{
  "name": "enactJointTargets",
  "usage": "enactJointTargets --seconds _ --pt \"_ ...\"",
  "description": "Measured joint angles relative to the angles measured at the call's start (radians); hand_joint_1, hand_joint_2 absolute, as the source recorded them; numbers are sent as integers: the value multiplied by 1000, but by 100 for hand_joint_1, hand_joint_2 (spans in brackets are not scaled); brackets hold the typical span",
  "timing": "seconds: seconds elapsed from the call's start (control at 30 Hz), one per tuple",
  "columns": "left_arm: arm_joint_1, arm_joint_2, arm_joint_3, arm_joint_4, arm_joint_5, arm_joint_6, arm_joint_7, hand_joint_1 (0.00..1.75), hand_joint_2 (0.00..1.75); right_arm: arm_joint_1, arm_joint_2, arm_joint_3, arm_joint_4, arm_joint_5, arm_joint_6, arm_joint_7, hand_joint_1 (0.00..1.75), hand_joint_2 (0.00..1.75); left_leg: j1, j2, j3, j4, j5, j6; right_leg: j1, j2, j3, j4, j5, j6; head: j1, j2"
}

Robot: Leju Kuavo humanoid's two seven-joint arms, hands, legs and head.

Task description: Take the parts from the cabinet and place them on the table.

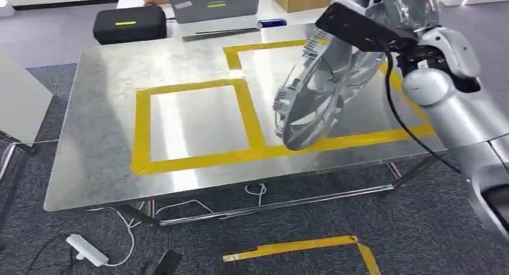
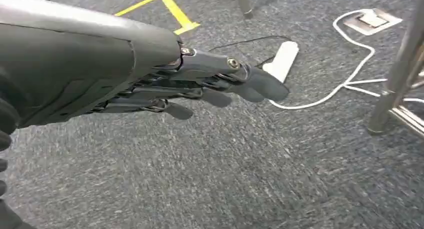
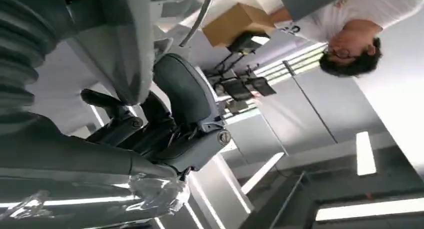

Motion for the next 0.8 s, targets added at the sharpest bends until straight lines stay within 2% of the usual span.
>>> enactJointTargets --seconds 0.03,0.07,0.1,0.17,0.2,0.23,0.27,0.33,0.37,0.4,0.43,0.5,0.53,0.57,0.6,0.63,0.7,0.73,0.77,0.8 --pt "0 -2 -2 0 0 0 0 0 175 -1 1 2 3 1 -1 0 175 175 13 2 13 -22 7 -4 2 -1 -7 0 -7 5 1 0" --pt "1 -3 -3 0 0 0 0 0 175 -3 2 2 9 2 -2 0 175 175 12 3 18 -28 9 -6 2 -5 -16 18 -21 5 2 0" --pt "-1 -5 -4 0 0 0 0 0 175 -10 5 6 15 3 -3 0 175 175 13 3 18 -29 9 -4 2 -4 -40 75 -51 6 4 0" --pt "-2 -8 -5 0 -1 -2 0 0 175 -15 10 13 26 3 -4 -1 175 175 14 3 20 -27 6 -2 2 -5 -119 231 -109 12 2 0" --pt "-1 -8 -5 0 0 -2 0 0 175 -13 10 16 32 3 -4 0 175 175 14 2 20 -26 6 -1 2 -5 -151 284 -120 15 4 0" --pt "0 -8 -5 0 0 -2 0 0 175 -12 10 19 38 3 -4 0 175 175 14 1 20 -25 6 -2 1 -6 -160 287 -105 17 4 0" --pt "0 -8 -5 0 0 -2 0 0 175 -13 10 22 42 3 -4 0 175 175 14 0 20 -24 5 -2 0 -6 -146 246 -71 18 3 0" --pt "0 -9 -5 0 0 -2 0 0 175 -20 13 22 47 3 -4 0 175 175 15 -2 22 -16 -2 -9 -3 -10 -63 73 23 19 3 0" --pt "0 -9 -5 0 0 -2 0 0 175 -23 16 22 48 3 -4 0 175 175 14 -2 21 -11 -7 -14 -2 -13 -33 14 22 20 3 0" --pt "-2 -8 -5 0 -1 -2 0 0 175 -28 18 24 50 3 -5 0 175 175 5 -3 12 -1 -9 -19 1 -14 -18 1 18 15 5 0" --pt "-1 -8 -5 0 -2 -3 0 0 175 -28 21 25 52 5 -5 0 175 175 8 -3 10 -2 -6 -23 2 -10 -20 6 19 5 2 0" --pt "1 -8 -7 0 -6 -6 3 0 175 -30 32 30 68 19 -5 3 175 175 9 -2 12 -4 -2 -30 6 -7 -22 6 22 -3 2 0" --pt "0 -7 -10 0 -9 -7 8 0 175 -36 42 32 84 32 -6 6 175 175 8 -2 10 -1 -7 -34 -1 -8 -19 1 27 -11 2 0" --pt "-1 -8 -13 0 -11 -9 11 0 175 -42 53 35 94 44 -7 11 175 175 9 -2 7 10 -20 -42 -2 -8 -17 -1 28 -15 1 0" --pt "-3 -10 -15 0 -15 -10 13 0 175 -52 69 39 109 57 -9 15 175 175 12 0 -14 59 -55 -51 -3 -8 -17 -1 28 -21 -5 0" --pt "-4 -10 -19 0 -20 -12 15 0 175 -61 82 43 123 66 -9 16 175 175 17 0 -45 129 -92 -57 -3 -7 -17 -1 28 -23 -5 0" --pt "-4 -12 -27 0 -23 -16 19 0 175 -81 113 53 174 90 -9 22 175 175 22 0 -113 277 -147 -63 -2 -7 -17 -1 28 -25 -4 0" --pt "-3 -12 -30 0 -28 -18 21 0 175 -89 126 58 199 101 -9 28 175 175 23 0 -124 296 -144 -64 -2 -7 -17 -1 28 -25 -4 0" --pt "-3 -13 -33 0 -30 -21 21 0 175 -95 136 61 217 111 -9 34 175 175 24 0 -113 273 -119 -62 -2 -7 -17 -1 28 -25 -4 0" --pt "-3 -13 -36 0 -32 -24 23 0 175 -103 147 66 235 121 -9 40 175 175 24 0 -85 218 -80 -59 -2 -6 -16 0 28 -24 -4 0"
